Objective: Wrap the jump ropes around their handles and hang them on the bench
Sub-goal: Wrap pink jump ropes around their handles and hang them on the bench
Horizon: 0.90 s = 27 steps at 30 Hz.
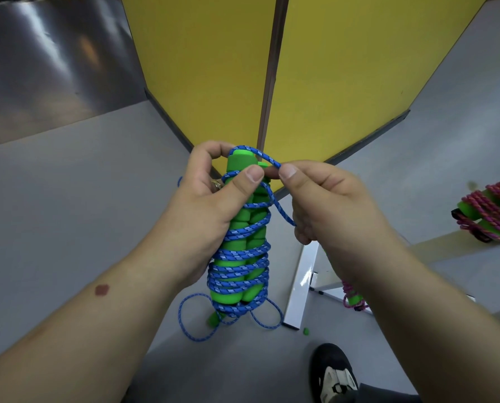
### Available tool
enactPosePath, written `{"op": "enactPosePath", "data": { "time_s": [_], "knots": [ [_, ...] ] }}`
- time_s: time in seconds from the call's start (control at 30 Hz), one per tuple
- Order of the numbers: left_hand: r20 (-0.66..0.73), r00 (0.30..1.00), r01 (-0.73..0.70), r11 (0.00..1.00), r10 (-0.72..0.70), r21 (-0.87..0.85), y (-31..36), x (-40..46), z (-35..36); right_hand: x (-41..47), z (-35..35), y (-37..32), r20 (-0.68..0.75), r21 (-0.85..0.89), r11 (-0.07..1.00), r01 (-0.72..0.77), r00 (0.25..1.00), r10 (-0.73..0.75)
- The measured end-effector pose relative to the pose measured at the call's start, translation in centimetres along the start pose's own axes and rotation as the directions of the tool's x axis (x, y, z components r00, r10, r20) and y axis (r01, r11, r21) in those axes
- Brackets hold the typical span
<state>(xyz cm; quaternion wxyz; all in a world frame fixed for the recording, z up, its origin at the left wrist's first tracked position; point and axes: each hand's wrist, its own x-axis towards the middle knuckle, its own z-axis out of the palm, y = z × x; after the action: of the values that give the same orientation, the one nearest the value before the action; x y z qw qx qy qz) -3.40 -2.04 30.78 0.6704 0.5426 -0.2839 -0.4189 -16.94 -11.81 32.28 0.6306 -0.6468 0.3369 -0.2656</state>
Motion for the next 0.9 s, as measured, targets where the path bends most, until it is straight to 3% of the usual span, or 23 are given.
{"op": "enactPosePath", "data": {
  "time_s": [0.07,0.3,0.4,0.5,0.6,0.77,0.9],
  "knots": [
    [-0.013,0.999,-0.046,0.995,0.047,0.085,-0.1,0.1,-0.1,0.0,0.0,0.2,0.019,0.038,0.999,0.0,1.0,0.0],
    [-0.013,0.988,-0.137,0.907,0.155,0.398,0.0,0.0,-0.3,0.3,0.0,0.2,0.08,0.425,0.899,-0.105,0.994,0.079],
    [-0.013,0.984,-0.154,0.892,0.176,0.425,-0.3,-0.3,0.0,0.5,0.1,0.4,0.08,0.415,0.907,-0.072,0.996,0.043],
    [-0.055,0.973,-0.173,0.869,0.223,0.464,-0.3,-0.4,0.2,0.4,0.3,0.4,0.079,0.287,0.958,-0.008,0.997,-0.016],
    [-0.06,0.977,-0.167,0.903,0.206,0.395,-0.2,-0.3,0.2,0.4,0.3,0.5,0.061,0.225,0.974,0.036,0.997,-0.051],
    [-0.073,0.997,-0.011,1.0,0.009,-0.016,0.3,0.0,0.3,0.6,-0.3,0.4,0.026,0.204,0.977,0.058,0.998,-0.065],
    [-0.007,0.997,0.074,0.994,-0.075,-0.079,0.6,0.1,0.0,0.7,-1.0,0.1,-0.037,0.189,0.981,0.037,0.999,-0.031]
  ]
}}
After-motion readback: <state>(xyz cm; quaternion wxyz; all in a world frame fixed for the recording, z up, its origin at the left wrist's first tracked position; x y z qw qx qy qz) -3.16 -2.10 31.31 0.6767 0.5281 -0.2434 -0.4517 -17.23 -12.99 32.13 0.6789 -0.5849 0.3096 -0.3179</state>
